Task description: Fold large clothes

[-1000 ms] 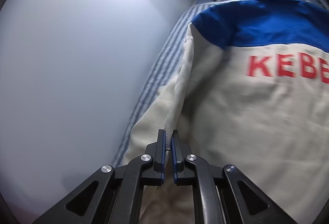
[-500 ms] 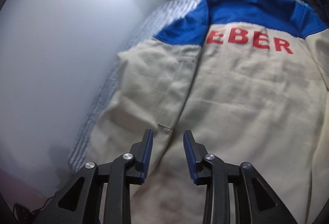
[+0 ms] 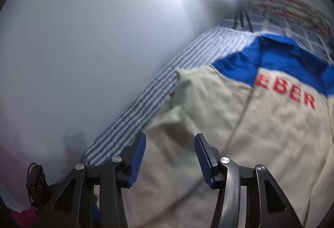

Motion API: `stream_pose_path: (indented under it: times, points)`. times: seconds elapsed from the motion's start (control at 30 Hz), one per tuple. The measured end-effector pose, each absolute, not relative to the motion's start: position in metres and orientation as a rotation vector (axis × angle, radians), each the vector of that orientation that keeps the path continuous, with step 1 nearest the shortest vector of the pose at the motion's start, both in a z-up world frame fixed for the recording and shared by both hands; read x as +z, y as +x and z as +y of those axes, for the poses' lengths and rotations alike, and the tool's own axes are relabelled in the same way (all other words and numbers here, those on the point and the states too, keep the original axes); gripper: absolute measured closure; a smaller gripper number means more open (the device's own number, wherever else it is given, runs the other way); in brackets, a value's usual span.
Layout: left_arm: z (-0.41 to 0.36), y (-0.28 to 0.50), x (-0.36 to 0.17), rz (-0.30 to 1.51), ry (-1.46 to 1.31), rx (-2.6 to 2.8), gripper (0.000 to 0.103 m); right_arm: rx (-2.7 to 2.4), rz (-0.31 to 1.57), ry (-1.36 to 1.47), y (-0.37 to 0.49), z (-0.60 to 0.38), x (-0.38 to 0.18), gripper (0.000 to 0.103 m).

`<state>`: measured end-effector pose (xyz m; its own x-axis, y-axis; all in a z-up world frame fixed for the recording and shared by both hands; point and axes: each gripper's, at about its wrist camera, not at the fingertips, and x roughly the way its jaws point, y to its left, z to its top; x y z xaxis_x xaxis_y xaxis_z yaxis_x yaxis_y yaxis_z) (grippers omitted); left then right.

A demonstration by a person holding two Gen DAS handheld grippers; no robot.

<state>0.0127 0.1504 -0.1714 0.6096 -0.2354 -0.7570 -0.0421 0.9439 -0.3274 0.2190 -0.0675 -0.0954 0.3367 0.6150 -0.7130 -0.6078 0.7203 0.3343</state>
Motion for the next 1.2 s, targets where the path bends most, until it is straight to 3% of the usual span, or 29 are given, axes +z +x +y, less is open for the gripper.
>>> stream_pose_path:
  times: [0.13, 0.67, 0.73, 0.8, 0.83, 0.93, 1.2]
  points:
    - [0.166, 0.03, -0.172, 0.888, -0.276, -0.069, 0.066, 0.76, 0.945, -0.047, 0.255, -0.025, -0.095, 0.051]
    - [0.173, 0.1, -0.214, 0.972, -0.217, -0.158, 0.067, 0.728, 0.996, -0.412, 0.343, 0.105, -0.149, 0.051]
    - [0.173, 0.105, -0.218, 0.978, -0.223, -0.17, 0.083, 0.702, 1.003, -0.474, 0.346, 0.113, -0.161, 0.052]
    - [0.173, 0.108, -0.221, 0.983, -0.23, -0.184, 0.096, 0.666, 1.021, -0.512, 0.351, 0.115, -0.171, 0.07]
    - [0.173, 0.109, -0.222, 0.985, -0.236, -0.196, 0.1, 0.647, 1.034, -0.52, 0.354, 0.113, -0.175, 0.085]
    - [0.174, 0.109, -0.223, 0.977, -0.244, -0.19, 0.102, 0.646, 1.019, -0.492, 0.357, 0.105, -0.171, 0.099]
    - [0.197, 0.097, -0.232, 0.991, -0.321, -0.076, 0.103, 0.58, 0.947, -0.261, 0.386, 0.087, -0.154, 0.102]
